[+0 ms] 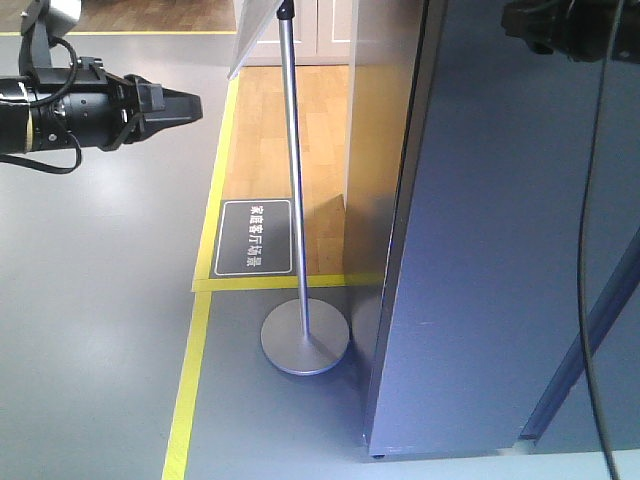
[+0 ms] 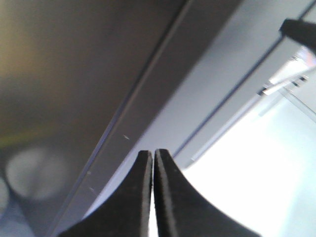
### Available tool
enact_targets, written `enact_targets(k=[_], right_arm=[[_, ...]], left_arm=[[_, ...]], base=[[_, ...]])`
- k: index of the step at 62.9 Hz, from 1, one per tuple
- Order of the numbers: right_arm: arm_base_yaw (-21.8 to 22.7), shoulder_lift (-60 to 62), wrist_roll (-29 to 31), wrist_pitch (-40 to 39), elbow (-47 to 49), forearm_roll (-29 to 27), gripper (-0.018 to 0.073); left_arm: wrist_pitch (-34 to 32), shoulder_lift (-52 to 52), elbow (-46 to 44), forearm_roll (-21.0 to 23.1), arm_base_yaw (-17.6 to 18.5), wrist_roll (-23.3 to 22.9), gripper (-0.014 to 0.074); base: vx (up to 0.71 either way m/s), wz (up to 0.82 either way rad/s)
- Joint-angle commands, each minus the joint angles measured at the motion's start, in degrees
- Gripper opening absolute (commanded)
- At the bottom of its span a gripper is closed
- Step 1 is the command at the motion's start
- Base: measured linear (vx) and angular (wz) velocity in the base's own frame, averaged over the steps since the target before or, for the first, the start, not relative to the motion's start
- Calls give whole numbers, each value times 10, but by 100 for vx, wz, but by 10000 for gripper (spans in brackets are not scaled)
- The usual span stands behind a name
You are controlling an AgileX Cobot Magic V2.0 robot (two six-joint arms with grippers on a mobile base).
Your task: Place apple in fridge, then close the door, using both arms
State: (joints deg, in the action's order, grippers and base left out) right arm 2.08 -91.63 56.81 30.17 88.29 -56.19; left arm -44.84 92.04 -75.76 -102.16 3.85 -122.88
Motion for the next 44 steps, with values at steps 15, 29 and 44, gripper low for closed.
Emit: enact_targets(k=[15, 29, 44], right_arm=[[1, 133, 1, 242, 20, -11, -9], [1, 198, 2, 298, -10, -11, -6], [1, 326, 51, 237, -221, -12, -5]], left_arm=[[-156, -22, -17, 4, -1, -5, -8], [-296, -28, -7, 8, 2, -5, -8], [-273, -125, 148, 13, 17, -3, -8]], base=[[0, 0], [0, 0], [0, 0]])
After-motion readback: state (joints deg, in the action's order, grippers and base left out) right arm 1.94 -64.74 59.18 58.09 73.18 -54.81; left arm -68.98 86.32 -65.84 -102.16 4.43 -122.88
